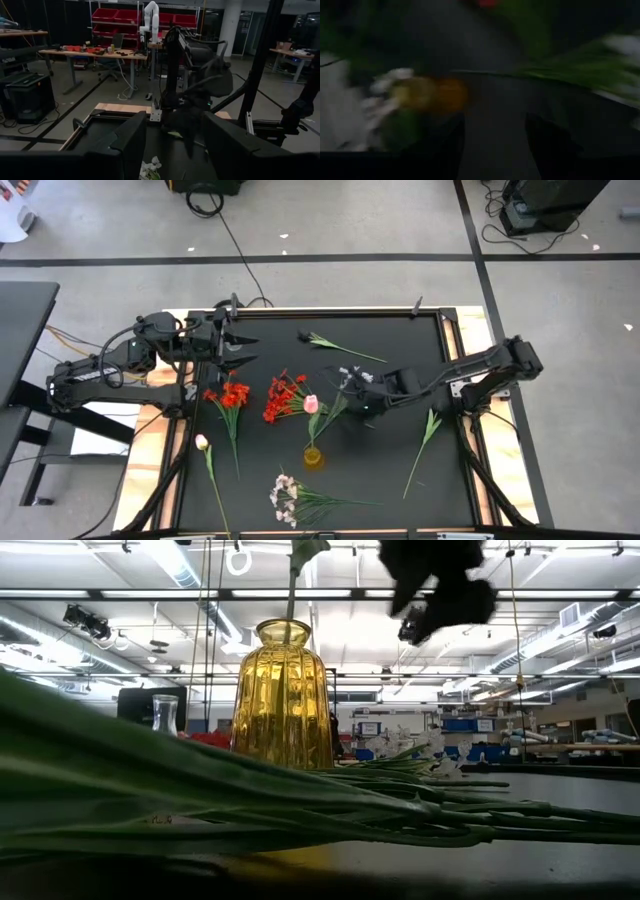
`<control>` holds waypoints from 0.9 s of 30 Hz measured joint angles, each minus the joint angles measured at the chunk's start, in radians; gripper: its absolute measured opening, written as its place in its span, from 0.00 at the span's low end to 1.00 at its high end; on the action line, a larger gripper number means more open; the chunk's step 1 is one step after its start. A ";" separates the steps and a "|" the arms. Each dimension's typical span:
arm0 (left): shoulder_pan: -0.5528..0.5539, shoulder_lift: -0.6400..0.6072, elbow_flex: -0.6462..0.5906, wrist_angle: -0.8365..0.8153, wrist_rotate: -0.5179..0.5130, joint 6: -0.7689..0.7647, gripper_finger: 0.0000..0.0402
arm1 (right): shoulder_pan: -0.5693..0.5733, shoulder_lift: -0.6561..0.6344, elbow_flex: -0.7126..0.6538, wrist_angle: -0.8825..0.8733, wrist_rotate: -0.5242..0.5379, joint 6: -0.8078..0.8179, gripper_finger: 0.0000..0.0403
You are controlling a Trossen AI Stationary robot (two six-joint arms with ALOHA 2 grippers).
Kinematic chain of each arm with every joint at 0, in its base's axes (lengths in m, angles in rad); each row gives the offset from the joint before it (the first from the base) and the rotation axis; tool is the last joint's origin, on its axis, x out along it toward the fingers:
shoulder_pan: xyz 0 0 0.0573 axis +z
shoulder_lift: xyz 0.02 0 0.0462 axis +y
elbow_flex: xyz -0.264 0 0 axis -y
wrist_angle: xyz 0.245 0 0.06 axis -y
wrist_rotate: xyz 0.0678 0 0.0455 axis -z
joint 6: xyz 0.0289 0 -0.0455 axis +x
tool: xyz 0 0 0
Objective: Sort flowers into vase by color
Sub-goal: Put the top white flowers into the yellow vase
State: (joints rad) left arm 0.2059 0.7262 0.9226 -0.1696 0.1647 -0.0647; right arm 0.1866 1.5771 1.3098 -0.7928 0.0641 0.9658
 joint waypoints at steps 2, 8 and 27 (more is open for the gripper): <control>0.000 0.000 0.000 0.000 0.000 0.000 0.49 | 0.007 -0.010 0.000 -0.086 0.069 0.098 0.53; 0.000 0.000 0.000 0.000 0.000 0.000 0.49 | 0.009 -0.009 -0.059 -0.089 0.167 0.490 0.53; 0.000 0.000 0.000 0.001 0.000 0.000 0.49 | -0.181 0.153 -0.263 0.348 0.116 0.919 0.53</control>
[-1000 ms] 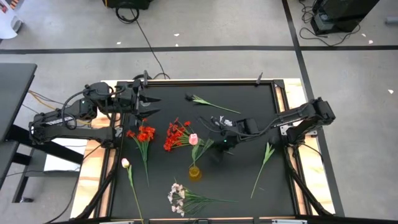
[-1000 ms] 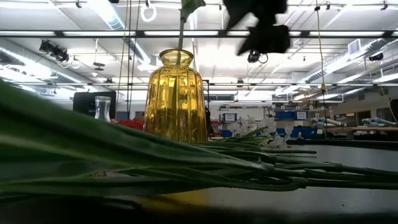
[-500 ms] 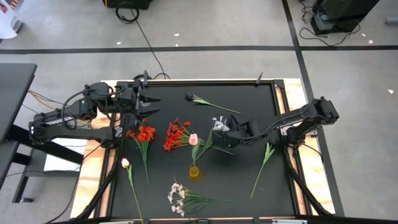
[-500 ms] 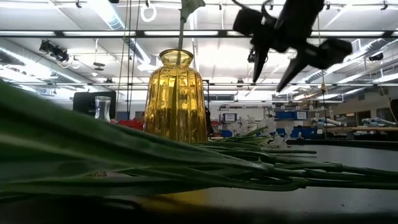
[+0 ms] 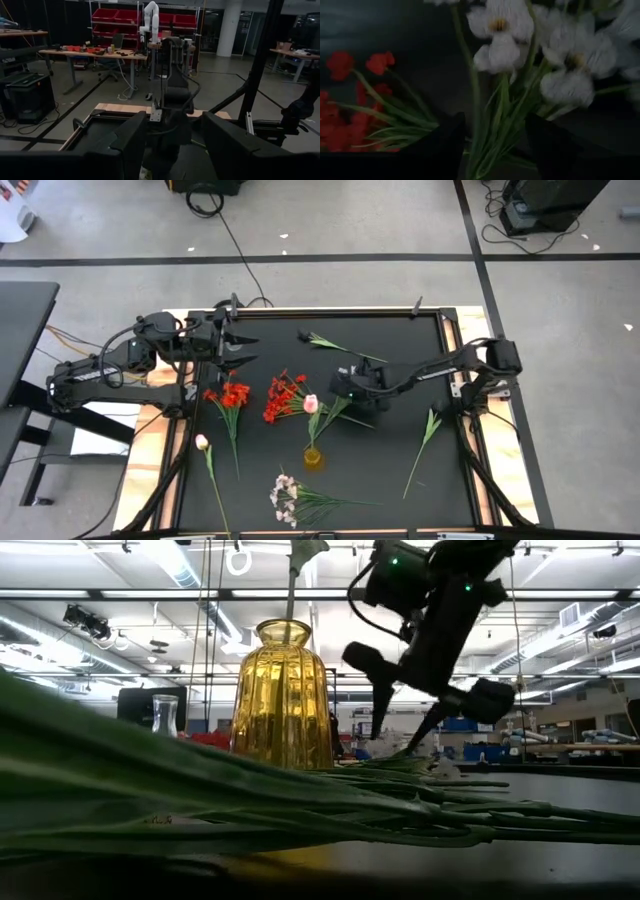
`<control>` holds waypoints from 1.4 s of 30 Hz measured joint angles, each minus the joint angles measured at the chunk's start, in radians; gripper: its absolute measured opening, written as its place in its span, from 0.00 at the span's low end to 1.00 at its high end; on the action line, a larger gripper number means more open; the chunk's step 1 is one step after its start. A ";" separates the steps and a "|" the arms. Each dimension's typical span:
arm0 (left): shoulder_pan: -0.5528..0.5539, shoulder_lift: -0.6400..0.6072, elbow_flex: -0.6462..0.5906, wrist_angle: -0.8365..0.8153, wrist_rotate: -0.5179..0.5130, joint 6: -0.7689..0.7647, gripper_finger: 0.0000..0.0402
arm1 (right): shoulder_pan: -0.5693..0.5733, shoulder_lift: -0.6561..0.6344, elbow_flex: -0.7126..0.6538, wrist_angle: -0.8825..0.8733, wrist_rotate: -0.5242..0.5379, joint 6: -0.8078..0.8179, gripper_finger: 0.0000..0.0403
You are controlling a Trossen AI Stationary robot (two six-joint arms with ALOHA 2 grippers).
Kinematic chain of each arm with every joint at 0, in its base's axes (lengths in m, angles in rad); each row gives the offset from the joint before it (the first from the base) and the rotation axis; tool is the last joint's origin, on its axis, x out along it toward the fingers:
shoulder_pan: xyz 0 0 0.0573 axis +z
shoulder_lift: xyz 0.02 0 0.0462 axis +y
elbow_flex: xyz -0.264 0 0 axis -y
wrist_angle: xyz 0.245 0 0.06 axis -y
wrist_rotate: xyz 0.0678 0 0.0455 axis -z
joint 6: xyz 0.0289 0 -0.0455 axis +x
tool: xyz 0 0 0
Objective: Sort flowers into vase by color
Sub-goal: Put the top white flowers into the yellow vase
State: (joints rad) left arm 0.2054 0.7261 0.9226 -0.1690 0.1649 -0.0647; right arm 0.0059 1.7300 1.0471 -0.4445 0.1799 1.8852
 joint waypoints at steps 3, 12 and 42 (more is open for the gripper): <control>0.000 0.000 0.000 0.000 0.000 0.000 0.49 | 0.005 0.032 0.001 0.025 -0.033 0.027 0.53; 0.000 0.000 0.000 0.000 0.000 0.000 0.49 | 0.069 0.026 0.001 -0.061 -0.080 0.173 0.53; 0.000 0.000 0.000 0.000 0.000 0.000 0.49 | -0.079 -0.010 0.264 -0.491 -0.090 -0.045 0.53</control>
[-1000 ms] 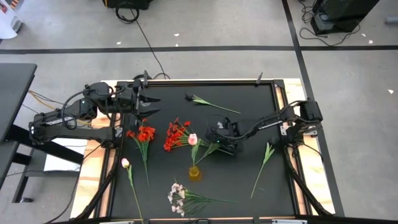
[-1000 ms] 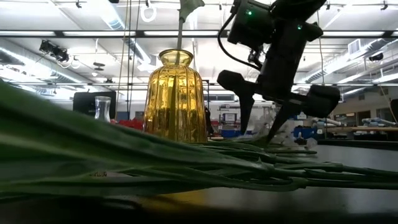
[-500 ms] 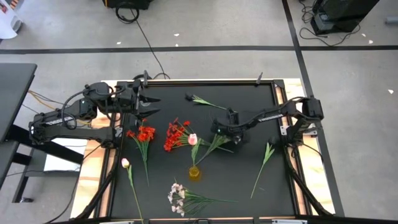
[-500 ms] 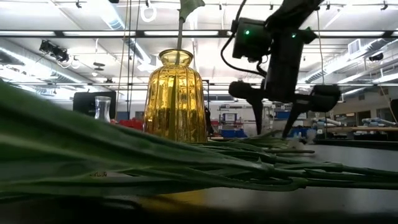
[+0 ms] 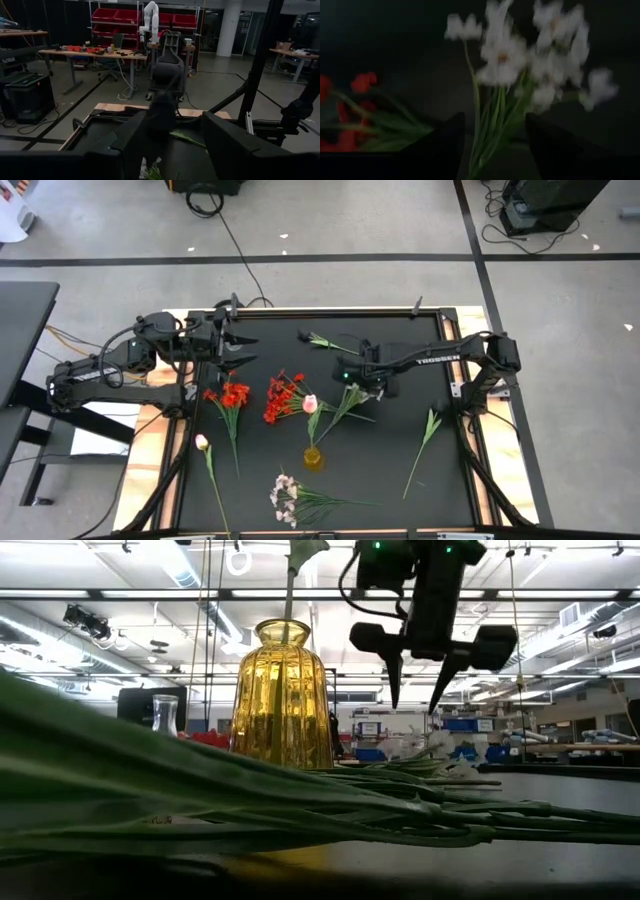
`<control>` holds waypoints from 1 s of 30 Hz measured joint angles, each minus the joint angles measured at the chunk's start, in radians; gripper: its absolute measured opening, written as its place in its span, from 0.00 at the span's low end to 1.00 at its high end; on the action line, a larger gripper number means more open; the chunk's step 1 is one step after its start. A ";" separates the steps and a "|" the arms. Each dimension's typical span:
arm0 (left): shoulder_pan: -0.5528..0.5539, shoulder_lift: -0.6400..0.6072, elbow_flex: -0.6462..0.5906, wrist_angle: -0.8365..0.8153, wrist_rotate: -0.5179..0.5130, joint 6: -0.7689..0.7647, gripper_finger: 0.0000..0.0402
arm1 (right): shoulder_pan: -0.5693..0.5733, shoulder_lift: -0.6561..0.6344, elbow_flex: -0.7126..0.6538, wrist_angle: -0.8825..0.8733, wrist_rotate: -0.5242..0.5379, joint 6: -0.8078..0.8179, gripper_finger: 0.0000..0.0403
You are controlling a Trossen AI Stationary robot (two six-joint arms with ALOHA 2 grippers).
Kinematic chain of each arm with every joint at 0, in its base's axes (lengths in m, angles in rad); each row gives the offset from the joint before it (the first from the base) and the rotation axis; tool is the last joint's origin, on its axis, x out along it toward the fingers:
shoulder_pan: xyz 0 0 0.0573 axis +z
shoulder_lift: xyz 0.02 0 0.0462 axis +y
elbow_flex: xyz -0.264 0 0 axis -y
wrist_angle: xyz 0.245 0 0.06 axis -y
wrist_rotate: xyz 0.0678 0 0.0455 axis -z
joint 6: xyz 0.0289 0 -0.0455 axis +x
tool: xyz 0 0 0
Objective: Sort flowers into vase by color
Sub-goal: Put the top white flowers into the yellow vase
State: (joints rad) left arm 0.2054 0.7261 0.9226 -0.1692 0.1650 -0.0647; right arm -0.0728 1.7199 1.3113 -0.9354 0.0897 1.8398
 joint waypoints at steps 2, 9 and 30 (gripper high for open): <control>0.000 0.000 0.000 0.000 0.000 0.000 0.49 | 0.023 0.000 -0.003 -0.010 -0.018 0.032 0.53; 0.000 0.000 0.000 0.000 0.000 0.000 0.49 | 0.052 0.028 -0.040 0.055 -0.079 0.216 0.57; 0.000 0.000 0.000 0.000 0.000 0.000 0.49 | -0.024 0.240 -0.042 0.287 -0.253 0.197 0.70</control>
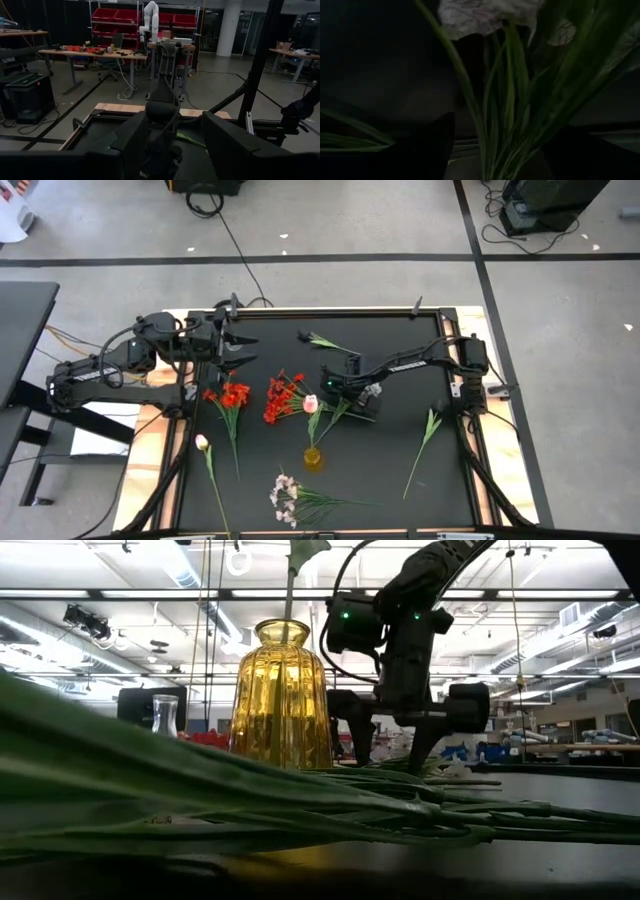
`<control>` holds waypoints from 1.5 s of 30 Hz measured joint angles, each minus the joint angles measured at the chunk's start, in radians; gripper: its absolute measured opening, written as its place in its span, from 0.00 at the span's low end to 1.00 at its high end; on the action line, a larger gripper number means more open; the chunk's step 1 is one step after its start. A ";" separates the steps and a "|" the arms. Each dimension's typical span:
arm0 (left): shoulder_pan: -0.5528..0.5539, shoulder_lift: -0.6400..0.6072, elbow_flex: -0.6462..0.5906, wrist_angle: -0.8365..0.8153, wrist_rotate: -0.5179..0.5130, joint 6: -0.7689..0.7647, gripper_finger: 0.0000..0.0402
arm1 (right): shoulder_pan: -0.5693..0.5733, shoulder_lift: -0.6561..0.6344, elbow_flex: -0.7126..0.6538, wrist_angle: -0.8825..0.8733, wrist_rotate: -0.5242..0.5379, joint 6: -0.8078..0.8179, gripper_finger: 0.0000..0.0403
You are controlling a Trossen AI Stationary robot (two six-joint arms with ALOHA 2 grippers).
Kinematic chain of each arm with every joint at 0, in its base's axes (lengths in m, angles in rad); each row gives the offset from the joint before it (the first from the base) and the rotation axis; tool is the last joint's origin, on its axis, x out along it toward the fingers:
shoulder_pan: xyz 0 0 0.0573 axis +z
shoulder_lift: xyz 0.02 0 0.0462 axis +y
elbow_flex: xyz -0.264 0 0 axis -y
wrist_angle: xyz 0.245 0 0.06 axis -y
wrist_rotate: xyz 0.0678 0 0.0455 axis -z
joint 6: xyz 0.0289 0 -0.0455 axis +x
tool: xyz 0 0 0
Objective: Sort flowers into vase by color
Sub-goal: Put the top white flowers into the yellow vase
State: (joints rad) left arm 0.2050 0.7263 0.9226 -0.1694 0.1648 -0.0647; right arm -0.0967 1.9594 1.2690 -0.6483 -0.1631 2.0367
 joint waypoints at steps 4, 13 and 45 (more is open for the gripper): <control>0.000 0.000 0.000 0.000 0.000 0.000 0.49 | 0.000 0.001 0.000 -0.010 0.028 0.029 0.67; 0.000 0.000 0.000 0.000 0.000 0.000 0.49 | -0.021 0.002 0.000 -0.026 0.046 0.005 0.40; 0.000 0.000 0.000 0.000 0.000 0.000 0.49 | 0.043 -0.354 -0.002 -0.087 0.689 -0.426 0.07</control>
State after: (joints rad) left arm 0.2050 0.7265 0.9226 -0.1692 0.1650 -0.0647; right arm -0.0540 1.6054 1.2671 -0.7355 0.5256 1.6104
